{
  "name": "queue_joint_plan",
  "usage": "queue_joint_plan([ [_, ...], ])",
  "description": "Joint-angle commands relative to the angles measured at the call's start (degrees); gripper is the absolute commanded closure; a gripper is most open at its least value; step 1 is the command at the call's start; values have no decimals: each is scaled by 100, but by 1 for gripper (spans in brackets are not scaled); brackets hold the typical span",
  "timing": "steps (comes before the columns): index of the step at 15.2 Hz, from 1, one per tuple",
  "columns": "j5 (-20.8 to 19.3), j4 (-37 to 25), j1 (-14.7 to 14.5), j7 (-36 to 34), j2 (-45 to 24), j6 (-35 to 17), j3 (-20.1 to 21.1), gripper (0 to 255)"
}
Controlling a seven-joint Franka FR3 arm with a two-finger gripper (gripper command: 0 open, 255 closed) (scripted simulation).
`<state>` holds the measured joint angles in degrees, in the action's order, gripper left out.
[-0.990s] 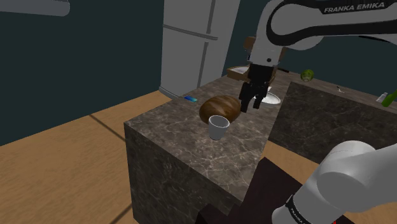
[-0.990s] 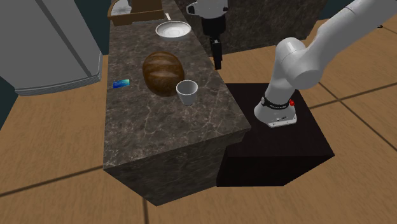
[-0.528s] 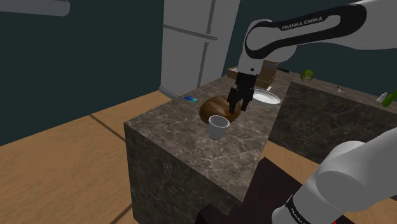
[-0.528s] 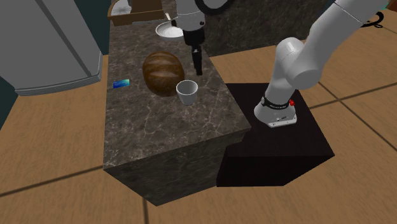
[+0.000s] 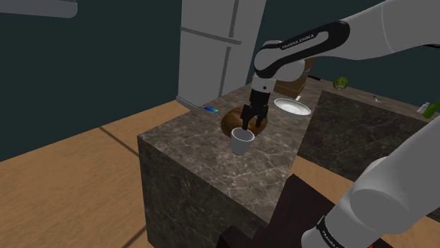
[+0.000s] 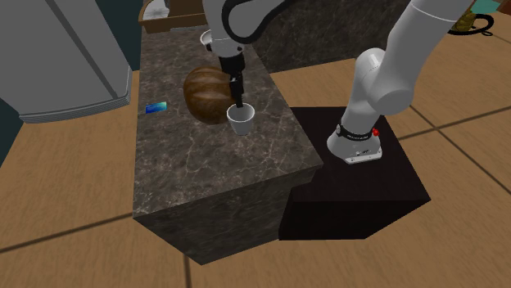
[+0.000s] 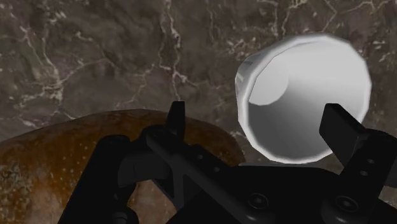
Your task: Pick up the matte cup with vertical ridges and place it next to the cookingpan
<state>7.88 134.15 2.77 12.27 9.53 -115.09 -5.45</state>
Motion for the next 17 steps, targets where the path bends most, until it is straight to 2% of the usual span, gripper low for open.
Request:
queue_joint_plan([
  [1,25,86,-7,27,-80,-169,2,0],
  [5,80,327,-34,57,-209,-538,23,0],
  [13,80,326,-34,57,-209,-537,24,0],
  [14,80,326,-34,57,-209,-537,24,255],
  [17,80,326,-34,57,-209,-537,24,255],
])
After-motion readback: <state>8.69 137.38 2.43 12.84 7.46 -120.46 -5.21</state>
